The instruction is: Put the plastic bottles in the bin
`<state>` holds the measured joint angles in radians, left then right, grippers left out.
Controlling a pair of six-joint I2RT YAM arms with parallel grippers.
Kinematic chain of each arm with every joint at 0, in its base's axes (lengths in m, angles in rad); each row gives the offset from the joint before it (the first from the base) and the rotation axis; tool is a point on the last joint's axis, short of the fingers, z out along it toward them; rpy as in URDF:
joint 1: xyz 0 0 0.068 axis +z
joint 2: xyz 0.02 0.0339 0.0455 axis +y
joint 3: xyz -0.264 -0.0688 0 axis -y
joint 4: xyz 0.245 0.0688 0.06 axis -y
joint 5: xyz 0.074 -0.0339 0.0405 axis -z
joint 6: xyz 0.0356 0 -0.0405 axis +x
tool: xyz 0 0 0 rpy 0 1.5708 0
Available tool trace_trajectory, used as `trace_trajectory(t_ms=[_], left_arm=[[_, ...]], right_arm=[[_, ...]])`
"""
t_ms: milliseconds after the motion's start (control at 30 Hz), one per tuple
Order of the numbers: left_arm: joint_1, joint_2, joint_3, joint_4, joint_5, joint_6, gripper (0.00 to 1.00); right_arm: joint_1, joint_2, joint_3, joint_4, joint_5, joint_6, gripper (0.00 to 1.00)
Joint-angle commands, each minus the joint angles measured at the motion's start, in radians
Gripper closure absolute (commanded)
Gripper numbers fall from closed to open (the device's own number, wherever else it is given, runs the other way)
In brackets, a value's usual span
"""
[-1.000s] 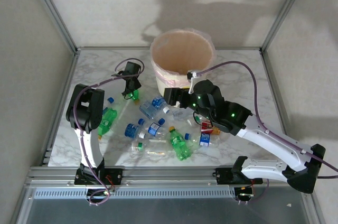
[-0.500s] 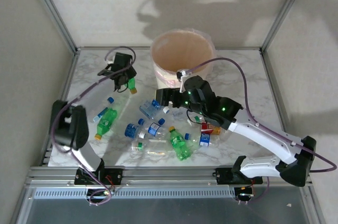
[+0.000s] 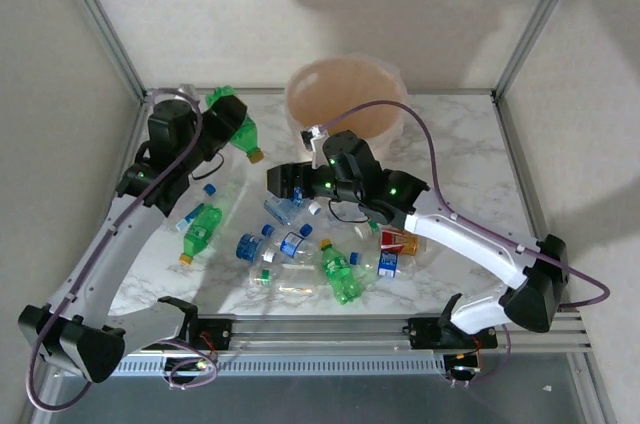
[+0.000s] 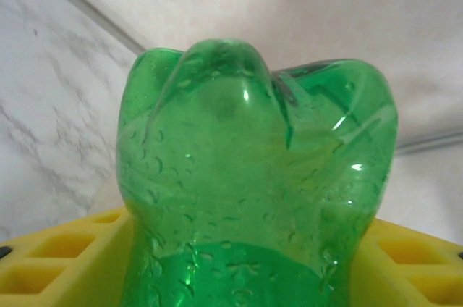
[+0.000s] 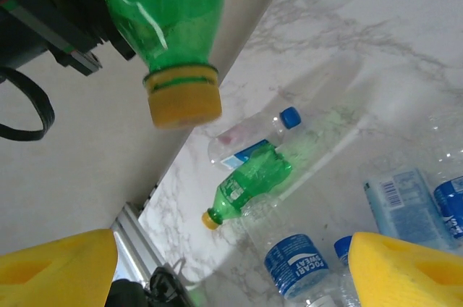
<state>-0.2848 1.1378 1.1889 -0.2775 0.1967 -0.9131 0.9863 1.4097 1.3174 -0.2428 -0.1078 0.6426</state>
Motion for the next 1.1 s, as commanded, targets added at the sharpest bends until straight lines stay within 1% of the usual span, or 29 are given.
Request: trace_trajectory(t_ms=[0,133,267,500,767,867,1000,1067], left_arm=[[-0.021,-0.024,-0.042,0.034,0.097,-0.074,0.38],[-0.054,-0.049,-0.067,0.044,0.110,-0.095,0.38],[-0.071,-0.071,-0.098,0.075,0.133,-0.125,0.39],[-0.082,-0.091,-0.115,0.081,0.148,-0.129,0.39],[-0.091,-0.096,-0.134,0.081,0.152,-0.122,0.39],[-0.091,-0.092,-0.135,0.077,0.148,-0.107,0.39],[-0.091,-0.078,-0.125,0.072,0.141,-0.092,0.38],[-0.091,-0.073,-0.120,0.078,0.138,-0.093,0.36]], right_arm=[[0.010,0.019,0.037,0.054,-0.060,0.010,0.17],[0.011,0.045,0.046,0.055,-0.066,0.016,0.18],[0.019,0.065,0.052,0.069,-0.071,0.020,0.22],[0.023,0.076,0.057,0.074,-0.061,0.020,0.36],[0.037,0.086,0.058,0.085,-0.054,0.028,0.55],[0.041,0.083,0.059,0.086,-0.052,0.028,0.63],[0.047,0.079,0.059,0.086,-0.046,0.025,0.72],[0.048,0.077,0.064,0.077,-0.041,0.023,0.75]])
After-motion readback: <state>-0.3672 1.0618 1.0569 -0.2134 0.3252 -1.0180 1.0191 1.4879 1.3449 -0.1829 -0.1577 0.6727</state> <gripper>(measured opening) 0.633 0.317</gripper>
